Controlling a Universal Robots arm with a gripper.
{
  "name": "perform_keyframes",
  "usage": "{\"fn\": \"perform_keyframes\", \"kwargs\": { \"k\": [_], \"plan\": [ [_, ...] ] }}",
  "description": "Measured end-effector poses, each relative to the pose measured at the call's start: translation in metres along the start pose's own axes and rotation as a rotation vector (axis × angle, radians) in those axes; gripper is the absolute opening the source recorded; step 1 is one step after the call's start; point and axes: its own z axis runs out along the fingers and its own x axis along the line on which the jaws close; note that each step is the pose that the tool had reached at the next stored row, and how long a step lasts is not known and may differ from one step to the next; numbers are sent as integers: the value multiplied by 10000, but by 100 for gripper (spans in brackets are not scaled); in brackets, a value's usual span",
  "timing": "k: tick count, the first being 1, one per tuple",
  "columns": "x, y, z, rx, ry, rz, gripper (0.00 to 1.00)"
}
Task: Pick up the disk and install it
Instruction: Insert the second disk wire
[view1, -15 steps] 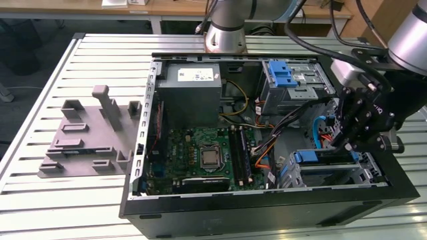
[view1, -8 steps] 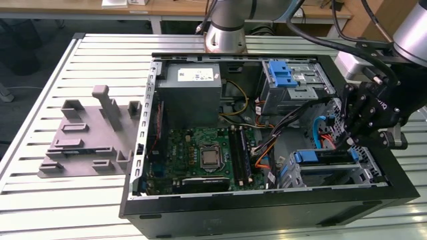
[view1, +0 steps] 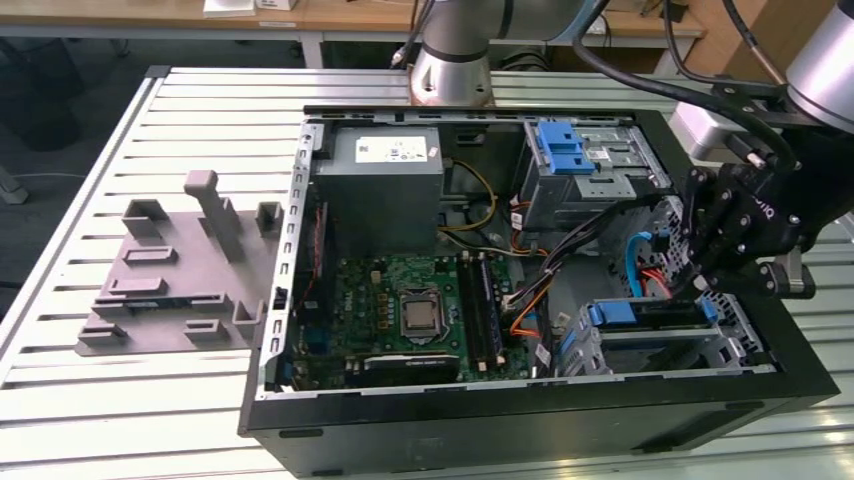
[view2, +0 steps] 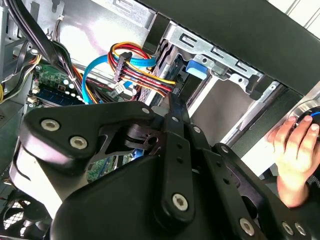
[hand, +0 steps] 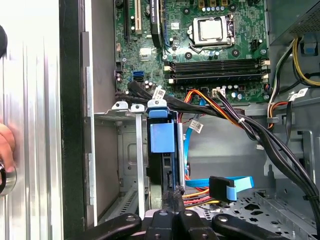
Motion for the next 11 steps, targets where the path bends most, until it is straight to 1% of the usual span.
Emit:
{"fn": "perform_keyframes", "kwargs": {
  "k": [11],
  "plan": [
    [0, 6, -1, 5, 0, -1, 11]
  ]
}}
